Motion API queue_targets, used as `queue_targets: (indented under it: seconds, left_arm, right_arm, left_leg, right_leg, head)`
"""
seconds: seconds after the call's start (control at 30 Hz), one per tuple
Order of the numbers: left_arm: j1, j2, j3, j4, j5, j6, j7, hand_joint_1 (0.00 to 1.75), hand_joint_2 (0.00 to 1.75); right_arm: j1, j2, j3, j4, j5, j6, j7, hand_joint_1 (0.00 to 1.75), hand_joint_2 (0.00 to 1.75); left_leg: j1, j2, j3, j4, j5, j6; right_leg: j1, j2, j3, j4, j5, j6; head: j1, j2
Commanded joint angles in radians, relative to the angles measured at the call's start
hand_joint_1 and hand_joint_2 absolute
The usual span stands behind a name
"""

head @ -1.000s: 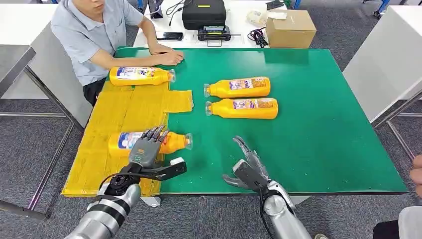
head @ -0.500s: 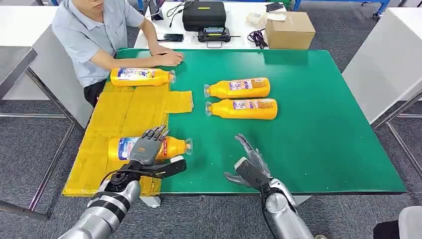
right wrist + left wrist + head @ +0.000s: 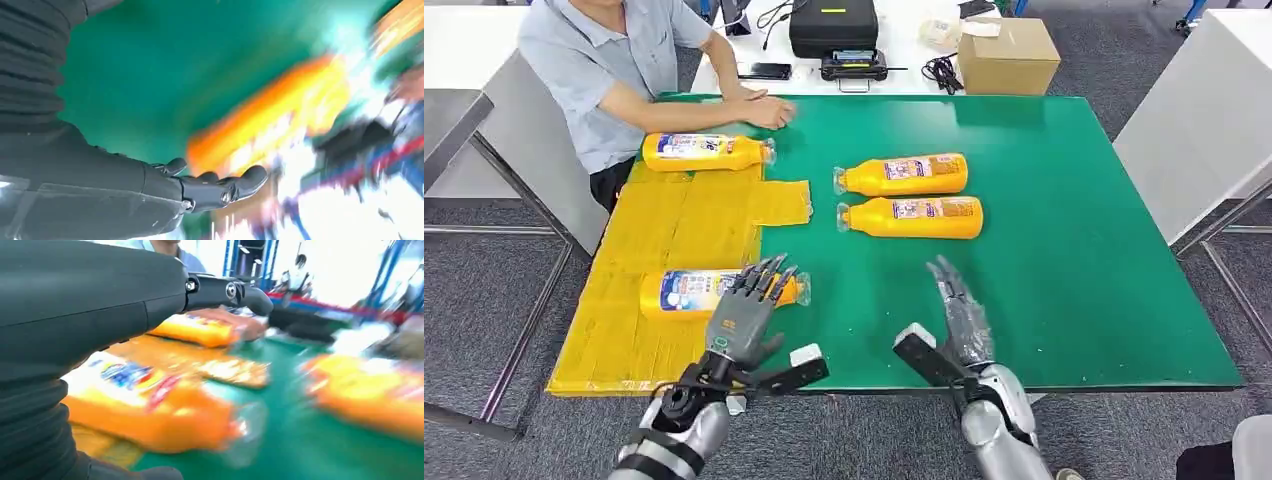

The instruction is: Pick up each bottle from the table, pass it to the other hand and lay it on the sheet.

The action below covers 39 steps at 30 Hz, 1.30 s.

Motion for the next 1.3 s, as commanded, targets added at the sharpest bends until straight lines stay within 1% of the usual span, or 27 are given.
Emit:
queue_targets:
  seconds: [0.03,0.07,0.17,0.23,0.27,0.43,0.53,0.57,0.63,0.7,0.73,0.77,0.83,0.87,0.93,1.0,1.03,1.1,1.13,1.2,1.23,1.3]
  left_arm:
    - [0.194,-0.007,-0.066,-0.429,0.329,-0.056,-0.139,0.0,1.75]
    - [0.208,-0.018,-0.053,-0.442,0.398,-0.081,-0.162,0.0,1.75]
    - [0.231,-0.028,-0.042,-0.466,0.407,-0.076,-0.184,0.0,1.75]
    - [0.235,-0.033,-0.038,-0.473,0.406,-0.071,-0.184,0.0,1.75]
    - [0.235,-0.033,-0.038,-0.473,0.406,-0.071,-0.184,0.0,1.75]
    - [0.235,-0.033,-0.038,-0.473,0.406,-0.071,-0.184,0.0,1.75]
    - [0.238,-0.039,-0.035,-0.48,0.43,-0.098,-0.19,0.0,1.75]
    - [0.239,-0.041,-0.038,-0.483,0.425,-0.1,-0.193,0.0,1.75]
    - [0.239,-0.041,-0.045,-0.486,0.423,-0.107,-0.196,0.0,1.75]
    - [0.239,-0.044,-0.05,-0.488,0.429,-0.12,-0.194,0.0,1.75]
    - [0.236,-0.043,-0.053,-0.485,0.424,-0.121,-0.194,0.0,1.75]
    - [0.235,-0.042,-0.056,-0.484,0.414,-0.119,-0.192,0.0,1.75]
    - [0.234,-0.043,-0.055,-0.483,0.413,-0.117,-0.192,0.0,1.75]
    - [0.234,-0.044,-0.052,-0.482,0.413,-0.115,-0.192,0.0,1.75]
    - [0.233,-0.048,-0.047,-0.477,0.411,-0.111,-0.19,0.0,1.75]
    - [0.228,-0.05,-0.05,-0.47,0.41,-0.113,-0.19,0.0,1.75]
    - [0.225,-0.05,-0.053,-0.466,0.411,-0.115,-0.192,0.0,1.75]
    - [0.214,-0.051,-0.061,-0.451,0.413,-0.114,-0.195,0.0,1.75]
    - [0.21,-0.051,-0.064,-0.445,0.412,-0.115,-0.196,0.0,1.75]
    - [0.21,-0.051,-0.064,-0.445,0.412,-0.115,-0.196,0.0,1.75]
    - [0.21,-0.051,-0.064,-0.445,0.412,-0.115,-0.196,0.0,1.75]
    - [0.21,-0.051,-0.064,-0.445,0.412,-0.115,-0.196,0.0,1.75]
  right_arm:
    - [0.089,-0.059,-0.02,-0.226,0.423,-0.096,0.222,0.0,1.75]
    - [0.09,-0.063,-0.031,-0.223,0.465,-0.089,0.255,0.0,1.75]
    - [0.071,-0.071,-0.067,-0.2,0.491,-0.067,0.285,0.0,1.75]
    - [0.051,-0.075,-0.08,-0.177,0.493,-0.055,0.291,0.0,1.75]
    - [0.051,-0.075,-0.08,-0.177,0.493,-0.055,0.291,0.0,1.75]
    - [0.051,-0.075,-0.08,-0.177,0.493,-0.055,0.291,0.0,1.75]
    - [0.024,-0.077,-0.105,-0.123,0.496,0.027,0.322,0.0,1.75]
    - [0.004,-0.082,-0.115,-0.082,0.483,0.056,0.322,0.0,1.75]
    - [-0.015,-0.089,-0.116,-0.046,0.48,0.071,0.322,0.0,1.75]
    - [-0.04,-0.087,-0.119,0.001,0.479,0.102,0.331,0.0,1.75]
    - [-0.048,-0.089,-0.114,0.019,0.484,0.119,0.336,0.0,1.75]
    - [-0.054,-0.089,-0.111,0.032,0.484,0.125,0.337,0.0,1.75]
    - [-0.057,-0.09,-0.109,0.038,0.485,0.129,0.339,0.0,1.75]
    - [-0.062,-0.092,-0.102,0.049,0.491,0.139,0.347,0.0,1.75]
    - [-0.074,-0.1,-0.095,0.067,0.489,0.163,0.364,0.0,1.75]
    - [-0.097,-0.106,-0.102,0.107,0.476,0.192,0.379,0.0,1.75]
    - [-0.106,-0.101,-0.116,0.127,0.439,0.208,0.366,0.0,1.75]
    - [-0.123,-0.104,-0.123,0.172,0.399,0.213,0.341,0.0,1.75]
    - [-0.127,-0.107,-0.121,0.182,0.398,0.212,0.339,0.0,1.75]
    - [-0.127,-0.107,-0.121,0.182,0.398,0.212,0.339,0.0,1.75]
    - [-0.127,-0.107,-0.121,0.182,0.398,0.212,0.339,0.0,1.75]
    - [-0.127,-0.107,-0.121,0.182,0.398,0.212,0.339,0.0,1.75]
  left_leg:
    - [0.001,0.001,-0.001,0.001,-0.002,-0.001]
    - [0.001,0.002,0.001,0.001,-0.003,-0.002]
    - [0.001,0.001,0.0,0.001,-0.003,-0.002]
    - [0.0,0.002,-0.001,0.0,-0.002,-0.001]
    - [0.001,0.003,0.001,0.001,-0.003,-0.002]
    - [0.001,0.001,-0.001,0.0,-0.001,-0.001]
    - [0.0,0.001,-0.001,0.0,-0.001,-0.001]
    - [0.001,0.002,0.002,0.0,-0.002,-0.002]
    - [0.001,0.002,0.0,-0.001,-0.001,-0.001]
    - [0.002,0.003,0.002,0.0,-0.002,-0.002]
    - [0.001,0.003,0.001,-0.001,-0.001,-0.001]
    - [0.002,0.003,0.002,0.0,-0.002,-0.002]
    - [0.001,0.002,0.0,-0.001,-0.001,-0.001]
    - [0.002,0.003,0.002,-0.001,-0.002,-0.002]
    - [0.001,0.002,0.0,-0.001,-0.001,-0.001]
    - [0.002,0.004,0.005,-0.001,-0.003,-0.003]
    - [0.001,0.002,0.002,-0.001,-0.002,-0.002]
    - [0.001,0.002,0.0,-0.001,-0.001,-0.001]
    - [0.001,0.002,0.002,-0.001,-0.002,-0.002]
    - [0.001,0.001,0.0,-0.001,-0.001,-0.001]
    - [0.001,0.002,0.003,-0.001,-0.002,-0.002]
    - [0.001,0.001,0.0,-0.001,-0.001,-0.001]
  right_leg:
    - [0.001,0.0,-0.001,0.001,-0.002,-0.002]
    - [0.001,0.001,0.0,0.001,-0.002,-0.002]
    - [0.001,0.0,0.0,0.0,-0.002,-0.002]
    - [0.001,0.001,-0.002,0.0,-0.001,-0.001]
    - [0.002,0.001,0.0,0.0,-0.001,-0.002]
    - [0.001,0.001,-0.001,-0.001,0.0,-0.002]
    - [0.001,0.001,-0.001,-0.001,0.0,-0.001]
    - [0.002,0.001,0.002,-0.001,-0.001,-0.002]
    - [0.001,0.001,0.0,-0.001,0.0,-0.001]
    - [0.002,0.002,0.002,-0.002,-0.001,-0.002]
    - [0.001,0.002,0.0,-0.001,0.0,-0.002]
    - [0.002,0.002,0.002,-0.002,0.0,-0.002]
    - [0.001,0.001,0.0,-0.001,0.0,-0.001]
    - [0.002,0.002,0.002,-0.002,-0.001,-0.002]
    - [0.001,0.001,0.0,-0.001,0.0,-0.001]
    - [0.002,0.003,0.005,-0.002,-0.001,-0.004]
    - [0.001,0.001,0.002,-0.002,0.0,-0.002]
    - [0.001,0.001,0.0,-0.001,0.0,-0.001]
    - [0.002,0.001,0.002,-0.002,-0.001,-0.002]
    - [0.001,0.001,0.0,-0.001,0.0,-0.001]
    - [0.001,0.001,0.003,-0.002,-0.001,-0.002]
    - [0.001,0.0,0.0,-0.001,0.0,-0.001]
  head:
    - [0.0,0.0]
    - [0.0,0.0]
    - [0.0,0.0]
    - [0.0,0.0]
    - [0.0,0.0]
    - [0.0,0.0]
    - [0.0,0.0]
    - [0.0,0.0]
    - [0.0,0.0]
    - [0.0,0.0]
    - [0.0,0.0]
    - [0.0,0.0]
    - [0.0,0.0]
    - [0.0,0.0]
    - [0.0,0.0]
    - [0.0,0.0]
    - [0.0,0.0]
    - [0.0,0.0]
    - [0.0,0.0]
    - [0.0,0.0]
    - [0.0,0.0]
    - [0.0,0.0]
